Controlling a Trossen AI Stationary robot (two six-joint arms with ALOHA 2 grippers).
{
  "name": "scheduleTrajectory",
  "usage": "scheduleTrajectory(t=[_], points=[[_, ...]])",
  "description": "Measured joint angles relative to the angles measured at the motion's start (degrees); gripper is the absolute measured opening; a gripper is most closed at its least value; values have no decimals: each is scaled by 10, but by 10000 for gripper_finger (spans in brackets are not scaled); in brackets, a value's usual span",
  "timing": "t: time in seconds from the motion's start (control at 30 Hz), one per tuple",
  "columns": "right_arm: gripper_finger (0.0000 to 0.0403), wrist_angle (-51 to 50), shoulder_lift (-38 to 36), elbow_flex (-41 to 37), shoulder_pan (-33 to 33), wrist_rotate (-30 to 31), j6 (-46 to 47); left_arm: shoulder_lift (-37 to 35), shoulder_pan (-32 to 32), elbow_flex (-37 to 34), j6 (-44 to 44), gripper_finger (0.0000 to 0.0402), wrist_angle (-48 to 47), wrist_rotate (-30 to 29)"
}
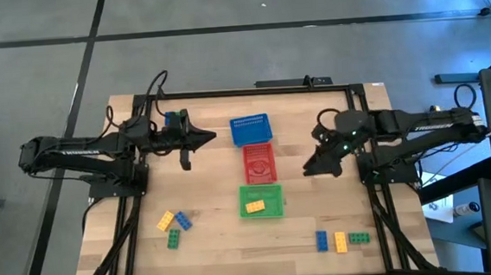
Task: Sort & place blocks by color
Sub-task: Put the right yellow game piece into the green basket
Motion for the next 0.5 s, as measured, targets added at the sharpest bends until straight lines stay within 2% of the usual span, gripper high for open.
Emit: scheduleTrajectory(t=[0.1, 0.2, 0.33, 0.5], points=[[242, -103, 28, 32, 34, 14, 29, 0, 0, 0, 4, 0, -6, 1], [242, -155, 45, 32, 83, 22, 111, 0, 0, 0, 7, 0, -17, 1], [242, -189, 69, 30, 172, 45, 233, 0, 0, 0, 7, 0, -36, -5], [242, -185, 102, 30, 283, 100, 394, 0, 0, 0, 7, 0, -39, -7]])
